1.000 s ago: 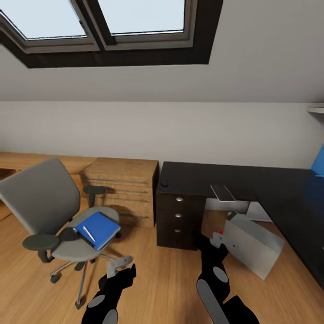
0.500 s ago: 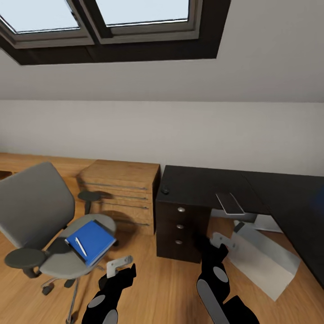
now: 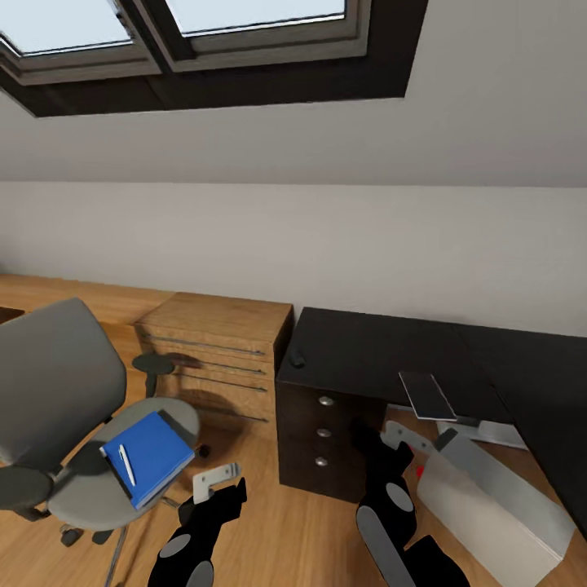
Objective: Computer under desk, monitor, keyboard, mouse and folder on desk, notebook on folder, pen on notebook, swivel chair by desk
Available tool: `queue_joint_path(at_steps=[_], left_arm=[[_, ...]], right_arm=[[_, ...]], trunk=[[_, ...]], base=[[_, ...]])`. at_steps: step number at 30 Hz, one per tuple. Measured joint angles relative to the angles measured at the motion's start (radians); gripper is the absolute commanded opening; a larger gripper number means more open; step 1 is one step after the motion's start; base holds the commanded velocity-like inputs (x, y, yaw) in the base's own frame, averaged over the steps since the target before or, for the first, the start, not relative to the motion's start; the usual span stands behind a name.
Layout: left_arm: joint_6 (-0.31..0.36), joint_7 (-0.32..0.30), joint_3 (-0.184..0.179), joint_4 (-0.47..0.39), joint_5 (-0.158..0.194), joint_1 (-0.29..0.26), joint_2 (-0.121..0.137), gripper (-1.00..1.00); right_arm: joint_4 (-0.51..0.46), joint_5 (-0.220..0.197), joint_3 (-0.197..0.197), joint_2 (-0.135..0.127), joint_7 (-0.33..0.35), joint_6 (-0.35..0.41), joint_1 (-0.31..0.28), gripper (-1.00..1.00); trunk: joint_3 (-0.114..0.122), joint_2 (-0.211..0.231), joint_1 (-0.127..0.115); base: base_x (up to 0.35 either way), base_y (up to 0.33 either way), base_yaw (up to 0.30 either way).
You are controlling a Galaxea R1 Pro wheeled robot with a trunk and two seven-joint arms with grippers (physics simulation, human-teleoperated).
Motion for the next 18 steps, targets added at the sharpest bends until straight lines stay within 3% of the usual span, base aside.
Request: queue_joint_path(at_steps=[18], left_arm=[[0.000, 0.000, -0.001, 0.000, 0.000, 0.000, 0.000, 1.00]], right_arm=[[0.004, 0.000, 0.003, 0.000, 0.003, 0.001, -0.001, 1.00]], trunk=[[0.000, 0.000, 0.000]], base=[[0.268, -0.231, 0.273]])
